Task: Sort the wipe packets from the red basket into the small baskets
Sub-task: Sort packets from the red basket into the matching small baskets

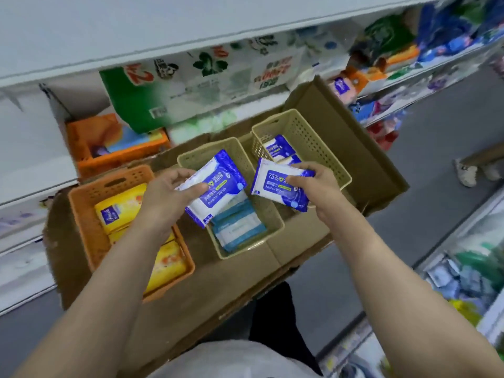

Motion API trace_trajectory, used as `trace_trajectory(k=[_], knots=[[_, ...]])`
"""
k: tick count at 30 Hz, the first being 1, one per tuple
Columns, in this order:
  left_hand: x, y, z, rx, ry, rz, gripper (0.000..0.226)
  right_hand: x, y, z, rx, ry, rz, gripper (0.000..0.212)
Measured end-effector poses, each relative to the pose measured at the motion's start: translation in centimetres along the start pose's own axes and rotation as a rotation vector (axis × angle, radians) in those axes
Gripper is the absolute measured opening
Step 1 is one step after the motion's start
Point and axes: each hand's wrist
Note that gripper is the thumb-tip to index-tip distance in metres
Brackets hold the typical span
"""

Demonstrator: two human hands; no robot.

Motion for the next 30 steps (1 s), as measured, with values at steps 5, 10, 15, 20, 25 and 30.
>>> trace_trajectory(k=[5,10,15,20,25,30], knots=[[-0.9,8.3,-4.2,-0.127,-0.080,0.065,0.022,2.6,-6.1,-13.9,0.119,-0.095,0.355,0.021],[-1.7,15.3,-7.3,-0.218,-0.195,0.160,0.018,1.8,-7.8,-21.7,0.489,-0.047,0.825,0.028],[-2.0,17.8,-8.4,-0.324,-0.205,0.135,0.015,-2.9,-6.8,-25.0,0.729,-0.034,1.076,0.033],[-2.1,19.1,-9.2,-0.376,-0.255,0.090,0.026,-5.0,-6.7,-25.1,0.777,-0.338,1.471,0.027],[-2.3,20.9,-10.0,-0.373,-0.263,0.107,0.019,-6.7,-6.4,-25.0,0.647,-0.715,1.716,0.028],[-2.3,21.7,-10.5,-0.426,-0.338,0.003,0.031,-4.1,-6.4,-25.9,0.533,-0.618,1.183,0.026]])
Point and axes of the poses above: each hand's wrist, its own z-axis away from the middle knuckle, its own y-axis out of the palm, x = y × z, and after that the axes turned 2 degrees about x, right-handed
